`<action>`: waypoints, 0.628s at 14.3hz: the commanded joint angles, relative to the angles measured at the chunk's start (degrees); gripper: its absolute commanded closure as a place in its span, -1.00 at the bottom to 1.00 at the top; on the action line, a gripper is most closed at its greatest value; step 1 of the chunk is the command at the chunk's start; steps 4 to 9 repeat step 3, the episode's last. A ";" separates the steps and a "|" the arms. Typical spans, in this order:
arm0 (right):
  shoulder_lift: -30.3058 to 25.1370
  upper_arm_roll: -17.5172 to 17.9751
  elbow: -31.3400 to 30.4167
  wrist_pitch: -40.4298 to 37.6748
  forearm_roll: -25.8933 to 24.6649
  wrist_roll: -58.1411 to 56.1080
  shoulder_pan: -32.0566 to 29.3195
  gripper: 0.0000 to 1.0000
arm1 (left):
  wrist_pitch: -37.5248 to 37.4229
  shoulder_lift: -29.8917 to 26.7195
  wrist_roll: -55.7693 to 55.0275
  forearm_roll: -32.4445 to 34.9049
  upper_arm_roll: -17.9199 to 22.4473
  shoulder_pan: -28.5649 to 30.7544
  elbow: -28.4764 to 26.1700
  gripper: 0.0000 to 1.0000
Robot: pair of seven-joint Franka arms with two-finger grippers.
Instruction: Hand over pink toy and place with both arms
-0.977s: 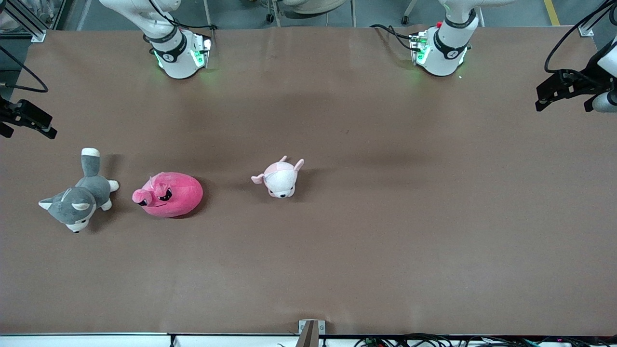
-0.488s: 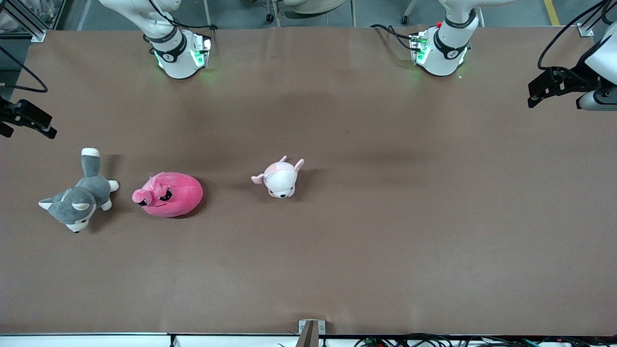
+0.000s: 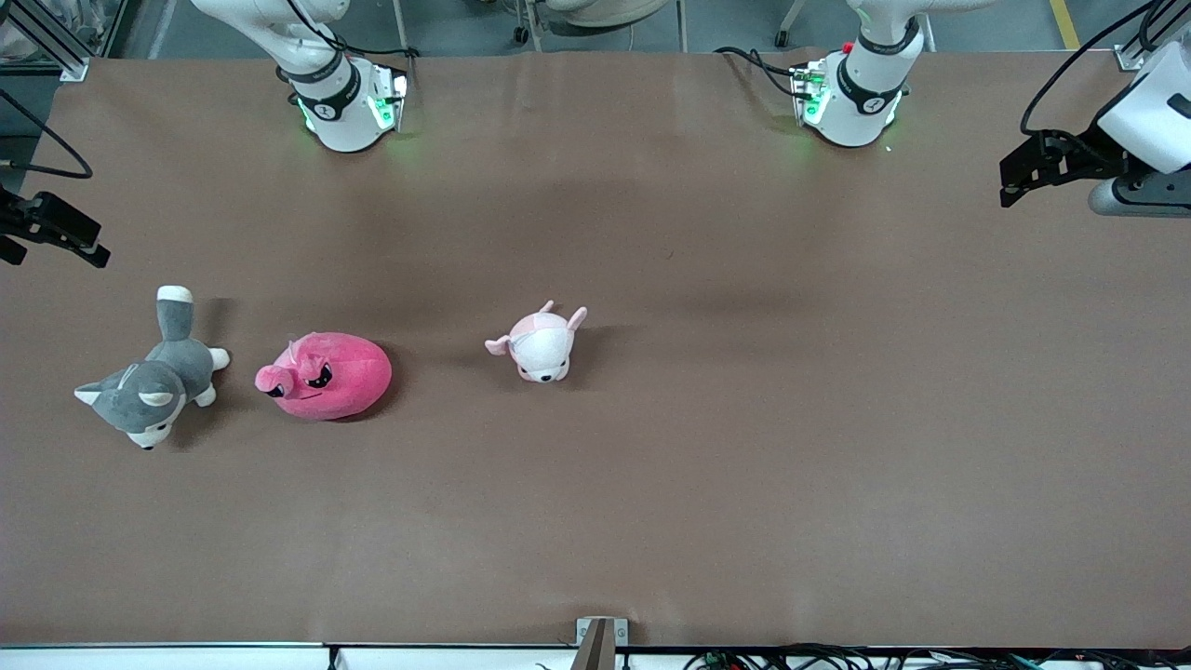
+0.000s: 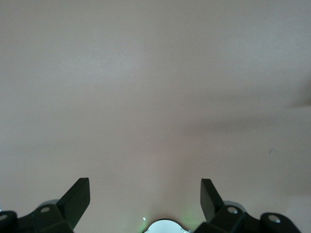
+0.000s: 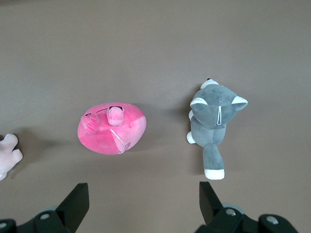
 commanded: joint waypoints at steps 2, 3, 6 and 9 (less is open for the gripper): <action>-1.77 0.34 -1.75 0.06 -0.38 0.80 -0.25 -1.00 | -0.32 -1.07 -1.24 -1.82 -0.52 0.77 0.09 -1.00; -1.77 0.34 -1.75 0.14 -0.38 0.80 -0.25 -1.00 | -0.33 -1.16 -1.33 -1.82 -0.61 0.77 0.09 -1.00; -1.77 0.34 -1.75 0.14 -0.38 0.80 -0.25 -1.00 | -0.33 -1.16 -1.33 -1.82 -0.61 0.77 0.09 -1.00; -1.77 0.34 -1.75 0.14 -0.38 0.80 -0.25 -1.00 | -0.33 -1.16 -1.33 -1.82 -0.61 0.77 0.09 -1.00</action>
